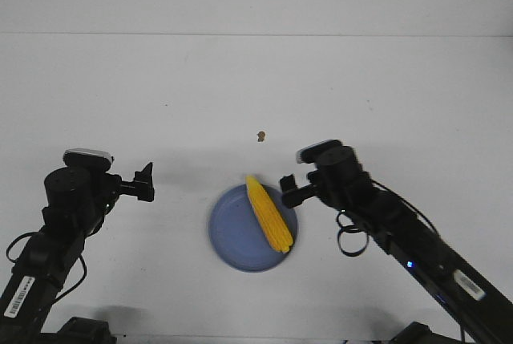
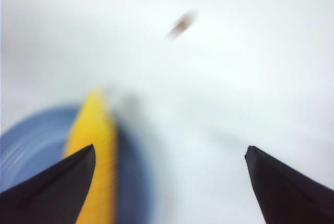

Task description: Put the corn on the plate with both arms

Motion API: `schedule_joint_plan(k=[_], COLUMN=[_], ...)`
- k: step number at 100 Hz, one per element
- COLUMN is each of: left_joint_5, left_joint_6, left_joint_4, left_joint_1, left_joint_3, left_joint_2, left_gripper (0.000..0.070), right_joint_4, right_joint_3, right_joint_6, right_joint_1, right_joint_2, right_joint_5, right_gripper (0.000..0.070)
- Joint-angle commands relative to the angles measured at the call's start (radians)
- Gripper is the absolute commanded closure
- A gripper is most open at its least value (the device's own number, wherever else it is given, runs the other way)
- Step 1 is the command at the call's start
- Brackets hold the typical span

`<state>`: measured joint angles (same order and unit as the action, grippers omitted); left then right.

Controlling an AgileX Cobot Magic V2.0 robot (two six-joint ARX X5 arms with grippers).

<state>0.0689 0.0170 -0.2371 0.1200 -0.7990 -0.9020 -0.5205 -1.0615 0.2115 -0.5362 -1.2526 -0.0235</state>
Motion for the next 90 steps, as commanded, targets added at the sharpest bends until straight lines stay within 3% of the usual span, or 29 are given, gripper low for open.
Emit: schedule_joint_plan(k=[1, 23, 39, 71, 90], left_joint_5=[-0.002, -0.002, -0.002, -0.002, -0.002], left_joint_6=[-0.005, 0.003, 0.006, 0.006, 0.051], left_joint_4=[0.019, 0.036, 0.02, 0.015, -0.002], left_joint_1=[-0.001, -0.001, -0.002, -0.002, -0.002], left_joint_3=[-0.005, -0.005, -0.005, 0.113, 0.252], left_joint_2=[-0.006, -0.001, 0.026, 0.245, 0.432], left_gripper=[0.0116, 0.0116, 0.0116, 0.0117, 0.0117], right_joint_4=[-0.018, -0.089, -0.105, -0.105, -0.093], right_joint_3=[-0.012, 0.002, 0.073, 0.366, 0.428], right_joint_6=[-0.061, -0.166, -0.192, -0.166, -0.156], right_joint_1=[0.063, 0.308, 0.419, 0.452, 0.452], right_joint_2=[0.053, 0.293, 0.46, 0.816, 0.951], right_joint_5=[-0.004, -0.003, -0.003, -0.004, -0.004], right_gripper=[0.0095, 0.0095, 0.0095, 0.0096, 0.0096])
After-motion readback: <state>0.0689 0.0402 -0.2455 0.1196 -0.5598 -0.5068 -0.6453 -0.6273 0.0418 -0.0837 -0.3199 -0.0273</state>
